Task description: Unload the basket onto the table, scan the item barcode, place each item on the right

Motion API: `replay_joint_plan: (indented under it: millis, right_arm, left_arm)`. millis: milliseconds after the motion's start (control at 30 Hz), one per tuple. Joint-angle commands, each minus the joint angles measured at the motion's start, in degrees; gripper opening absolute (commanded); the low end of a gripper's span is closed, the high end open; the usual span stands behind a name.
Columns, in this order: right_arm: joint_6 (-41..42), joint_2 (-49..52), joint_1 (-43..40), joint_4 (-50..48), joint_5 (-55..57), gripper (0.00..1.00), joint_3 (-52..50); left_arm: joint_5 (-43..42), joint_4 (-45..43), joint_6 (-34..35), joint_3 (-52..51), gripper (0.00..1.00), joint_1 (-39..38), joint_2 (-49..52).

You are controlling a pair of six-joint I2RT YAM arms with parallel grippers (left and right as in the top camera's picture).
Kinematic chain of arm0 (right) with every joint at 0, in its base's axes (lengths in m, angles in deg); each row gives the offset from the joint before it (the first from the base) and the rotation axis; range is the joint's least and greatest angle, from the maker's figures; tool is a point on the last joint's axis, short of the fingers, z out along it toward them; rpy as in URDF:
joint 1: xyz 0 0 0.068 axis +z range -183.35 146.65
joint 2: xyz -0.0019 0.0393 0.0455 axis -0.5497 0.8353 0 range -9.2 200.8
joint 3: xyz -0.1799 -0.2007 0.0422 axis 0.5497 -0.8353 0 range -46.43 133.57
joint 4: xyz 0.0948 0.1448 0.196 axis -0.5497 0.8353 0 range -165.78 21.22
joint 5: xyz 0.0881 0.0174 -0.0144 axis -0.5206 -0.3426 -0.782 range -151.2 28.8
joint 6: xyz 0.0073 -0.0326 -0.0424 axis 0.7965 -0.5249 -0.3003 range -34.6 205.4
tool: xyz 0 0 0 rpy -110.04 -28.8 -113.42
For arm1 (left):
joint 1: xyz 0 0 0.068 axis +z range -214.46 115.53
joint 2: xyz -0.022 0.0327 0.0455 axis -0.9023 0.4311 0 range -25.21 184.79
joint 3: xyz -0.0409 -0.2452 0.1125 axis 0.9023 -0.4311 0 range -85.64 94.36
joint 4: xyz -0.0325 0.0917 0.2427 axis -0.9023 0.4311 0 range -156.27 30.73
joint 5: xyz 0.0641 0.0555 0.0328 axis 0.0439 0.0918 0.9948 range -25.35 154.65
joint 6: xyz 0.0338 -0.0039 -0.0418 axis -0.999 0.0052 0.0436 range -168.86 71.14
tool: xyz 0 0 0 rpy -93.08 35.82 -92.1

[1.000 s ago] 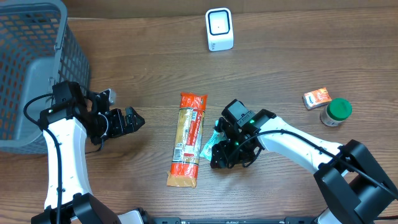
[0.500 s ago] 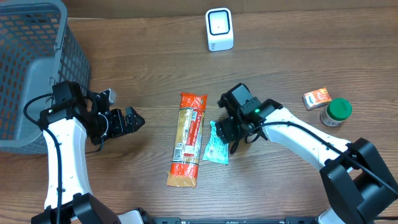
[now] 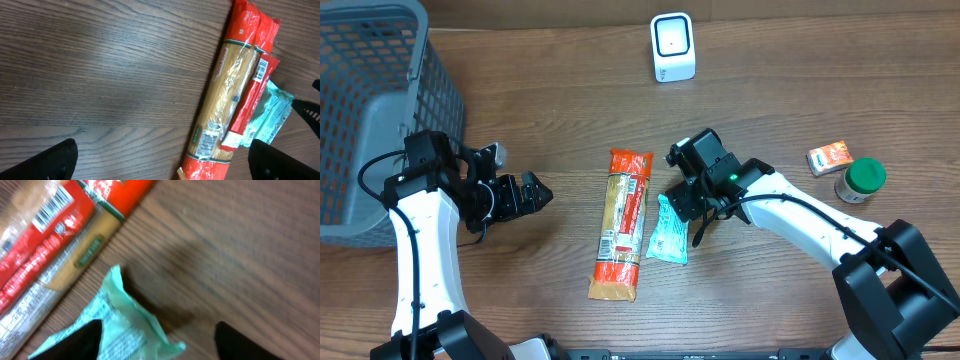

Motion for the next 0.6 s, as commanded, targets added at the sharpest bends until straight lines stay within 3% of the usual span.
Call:
replay_joint_plan:
  millis: [0,67,133,400,567]
  right_arm:
    - [-1.92,0.48,0.13,-0.83,-1.62,0.54,-0.13]
    - [-1.97,0.48,0.13,-0.63,-2.54,0.42,-0.13]
    - [-4.13,0.48,0.13,0.15,-2.49,0.41,-0.15]
    - [-10.88,0.52,0.13,3.3,-3.21,0.7,-0.33]
    - [-10.91,1.16,0.11,2.29,-3.13,0.72,-1.36]
  left_arm:
    - [-0.85,-0.04,-0.87,0.0,0.99,-0.39,0.24]
    - [-0.83,-0.04,-0.87,0.0,1.0,-0.39,0.24]
    - [-0.85,-0.04,-0.87,0.0,1.0,-0.39,0.24]
    - [-0.85,-0.24,-0.85,0.0,1.0,-0.39,0.24]
    - [-0.85,-0.24,-0.87,0.0,1.0,-0.39,0.24]
